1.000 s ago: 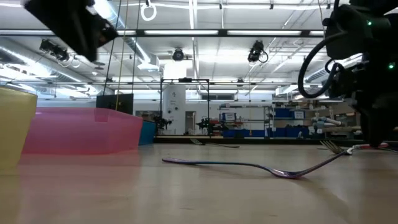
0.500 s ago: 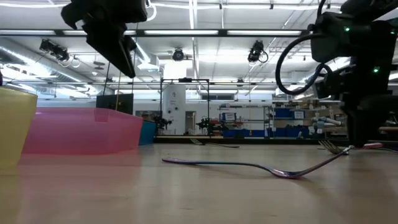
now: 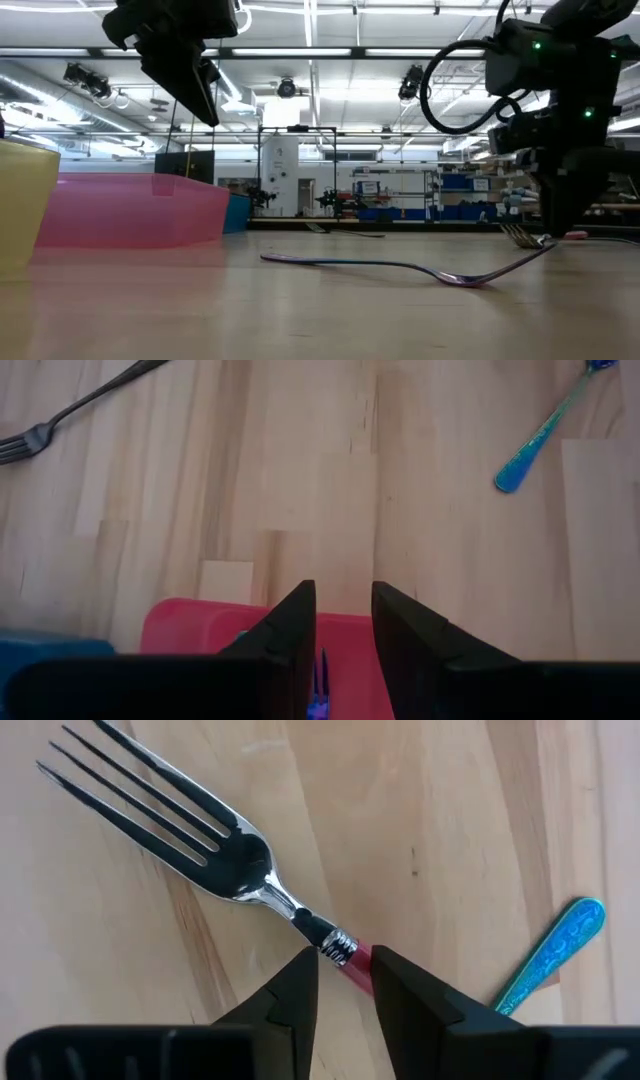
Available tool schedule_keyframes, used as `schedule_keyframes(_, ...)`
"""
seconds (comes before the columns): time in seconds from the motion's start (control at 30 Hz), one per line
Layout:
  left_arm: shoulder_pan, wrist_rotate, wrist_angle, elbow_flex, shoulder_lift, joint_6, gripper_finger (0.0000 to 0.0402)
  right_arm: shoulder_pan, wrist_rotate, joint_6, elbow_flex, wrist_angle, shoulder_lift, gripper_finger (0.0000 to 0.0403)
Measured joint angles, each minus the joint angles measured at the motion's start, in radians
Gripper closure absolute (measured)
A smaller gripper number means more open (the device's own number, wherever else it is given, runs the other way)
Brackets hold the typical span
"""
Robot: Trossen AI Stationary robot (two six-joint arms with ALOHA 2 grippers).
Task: Sort silverware by color (type)
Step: Put the pink fork into the blue bin
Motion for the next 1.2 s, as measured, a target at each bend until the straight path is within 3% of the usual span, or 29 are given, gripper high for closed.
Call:
schedule_keyframes(0.5, 0.0, 0.0, 0.017, 0.0, 0.0, 0.121, 0.0301, -0.068, -0.014, -0.123, 0.0, 0.05, 0.0, 0.0276)
schedule_keyframes(0.7, 0.0, 0.0, 0.02, 0.0, 0.0, 0.126, 0.0301, -0.086, -0.048, 0.112, 0.0, 0.078, 0.0, 0.0277)
schedule_keyframes(0.8, 0.0, 0.0, 0.02, 0.0, 0.0, 0.127, 0.0301, -0.077, -0.094, 0.08, 0.004, 0.084, 0.0, 0.0276)
schedule_keyframes(0.97, 0.0, 0.0, 0.023, 0.0, 0.0, 0.124, 0.0301, -0.075, -0.133, 0.164, 0.045, 0.078, 0.0, 0.0277)
schedule_keyframes(1.2, 0.0, 0.0, 0.023, 0.0, 0.0, 0.125, 0.0301, -0.083, -0.144, 0.027, 0.112, 0.076, 0.0, 0.0277)
